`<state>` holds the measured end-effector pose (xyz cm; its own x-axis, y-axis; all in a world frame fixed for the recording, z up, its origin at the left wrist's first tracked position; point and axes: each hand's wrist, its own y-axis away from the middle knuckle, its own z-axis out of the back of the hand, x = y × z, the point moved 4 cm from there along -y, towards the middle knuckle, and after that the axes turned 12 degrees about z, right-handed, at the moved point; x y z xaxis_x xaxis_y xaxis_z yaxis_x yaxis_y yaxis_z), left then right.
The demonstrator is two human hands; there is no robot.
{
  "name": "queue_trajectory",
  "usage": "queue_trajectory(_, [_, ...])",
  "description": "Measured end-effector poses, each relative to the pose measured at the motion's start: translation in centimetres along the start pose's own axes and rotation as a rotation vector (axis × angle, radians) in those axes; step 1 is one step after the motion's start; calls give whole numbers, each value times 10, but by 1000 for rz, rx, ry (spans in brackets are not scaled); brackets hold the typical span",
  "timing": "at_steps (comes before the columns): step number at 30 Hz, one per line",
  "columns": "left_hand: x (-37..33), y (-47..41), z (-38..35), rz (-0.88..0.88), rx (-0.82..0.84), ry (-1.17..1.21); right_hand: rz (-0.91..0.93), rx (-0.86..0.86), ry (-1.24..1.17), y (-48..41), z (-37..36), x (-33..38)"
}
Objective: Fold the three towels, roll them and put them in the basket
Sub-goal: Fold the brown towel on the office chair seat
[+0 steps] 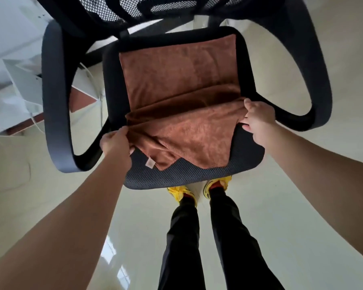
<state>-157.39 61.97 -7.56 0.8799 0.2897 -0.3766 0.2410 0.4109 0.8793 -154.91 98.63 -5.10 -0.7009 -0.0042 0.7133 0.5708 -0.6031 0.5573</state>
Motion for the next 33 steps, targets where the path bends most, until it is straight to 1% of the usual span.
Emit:
queue_trajectory(2, [13,2,-2,-14,-7,-57,-77,48,12,6,-8,-14])
queue_trajectory(4, [40,8,-4,-33,29,-183,-115,92,63,17,-10,-35])
queue_trajectory(7, [81,22,-11,-18,76,-388,-110,138,99,32,-12,-57])
queue_trajectory(9, [95,24,-14,-27,77,-438,-113,149,112,36,-15,-61])
queue_trajectory(12, [95,27,-10,15,71,-357,-129,139,50,40,-14,-53])
queue_trajectory(14, [91,28,-2,93,91,-258,-133,131,-109,43,-14,-37])
queue_trajectory(17, [78,28,14,159,111,-163,-171,180,-384,48,-20,-9])
queue_trajectory(19, [68,26,22,164,122,-130,-188,228,-468,50,-25,4])
queue_trajectory(21, [61,22,28,159,138,-105,-195,284,-484,49,-24,7])
queue_trajectory(23, [59,20,31,159,150,-110,-235,309,-445,48,-18,-3])
queue_trajectory(25, [64,19,33,165,169,-123,-302,301,-292,52,-7,-24])
queue_trajectory(27, [74,19,37,170,160,-127,-305,284,36,59,8,-51])
queue_trajectory(29, [88,22,47,189,136,-127,-238,225,324,68,25,-73])
queue_trajectory(30, [96,23,53,205,131,-127,-226,185,365,73,34,-82])
queue_trajectory(33, [119,30,74,243,96,-150,-238,107,321,86,53,-96])
